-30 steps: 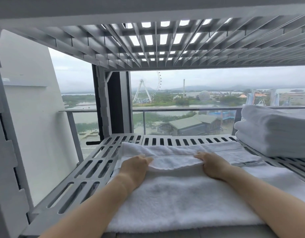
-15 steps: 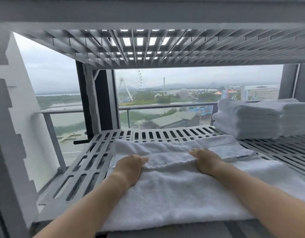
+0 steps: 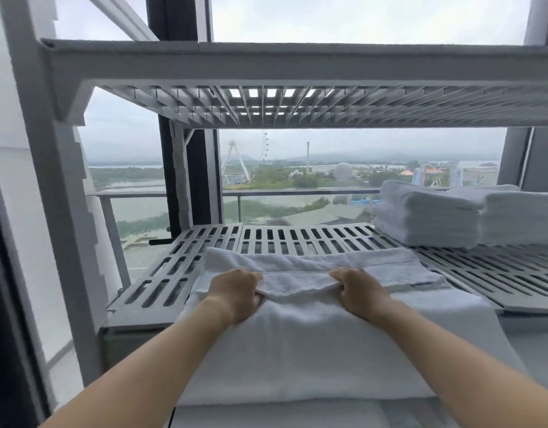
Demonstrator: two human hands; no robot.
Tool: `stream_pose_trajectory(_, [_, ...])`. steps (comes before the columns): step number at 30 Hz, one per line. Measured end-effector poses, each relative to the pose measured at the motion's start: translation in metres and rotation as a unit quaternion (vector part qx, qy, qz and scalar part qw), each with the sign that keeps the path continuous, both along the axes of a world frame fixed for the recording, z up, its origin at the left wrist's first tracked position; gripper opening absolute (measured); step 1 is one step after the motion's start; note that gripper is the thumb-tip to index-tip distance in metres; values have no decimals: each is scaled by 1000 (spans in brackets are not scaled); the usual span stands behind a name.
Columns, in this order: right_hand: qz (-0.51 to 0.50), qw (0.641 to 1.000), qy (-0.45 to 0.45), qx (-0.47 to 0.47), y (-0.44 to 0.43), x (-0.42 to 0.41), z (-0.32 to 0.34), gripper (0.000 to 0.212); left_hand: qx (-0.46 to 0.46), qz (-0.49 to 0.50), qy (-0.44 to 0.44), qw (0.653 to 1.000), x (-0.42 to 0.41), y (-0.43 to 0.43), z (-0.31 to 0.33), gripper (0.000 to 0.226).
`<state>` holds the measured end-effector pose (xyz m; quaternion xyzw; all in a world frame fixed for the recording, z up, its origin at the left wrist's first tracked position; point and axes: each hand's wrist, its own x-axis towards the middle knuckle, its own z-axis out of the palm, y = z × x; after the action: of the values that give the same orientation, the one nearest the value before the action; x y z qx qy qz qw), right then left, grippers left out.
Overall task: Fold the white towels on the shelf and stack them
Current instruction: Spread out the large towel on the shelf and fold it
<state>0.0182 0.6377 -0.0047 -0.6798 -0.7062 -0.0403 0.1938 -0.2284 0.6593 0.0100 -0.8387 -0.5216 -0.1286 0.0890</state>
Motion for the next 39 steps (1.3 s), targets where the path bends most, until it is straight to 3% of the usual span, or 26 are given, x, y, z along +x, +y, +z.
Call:
stream_pose_trajectory(6, [1,1000,21,18,-15,7,1,41,48,-10,10,999,21,0,7,39])
stream_pose_trajectory(15, [-178,977,-11,-113,2,19,14,56,1,-51,69,996,14,28,4,42])
stream_pose_trajectory(22, [-192,981,5,-35,22,10,27,42,78,-62,68,993,11,62,21,52])
stream_pose_trajectory(26, [-161,984,-20,-67,29,14,20,40,22,-59,27,998,16,77,13,46])
stream_pose_trajectory(29, [-129,989,-4,-74,30,23,21,35,16,-85,43,995,17,83,8,42])
stream_pose_trajectory(39, [-139,988,-45,53,79,38,31,40,154,-90,49,983,29,121,31,37])
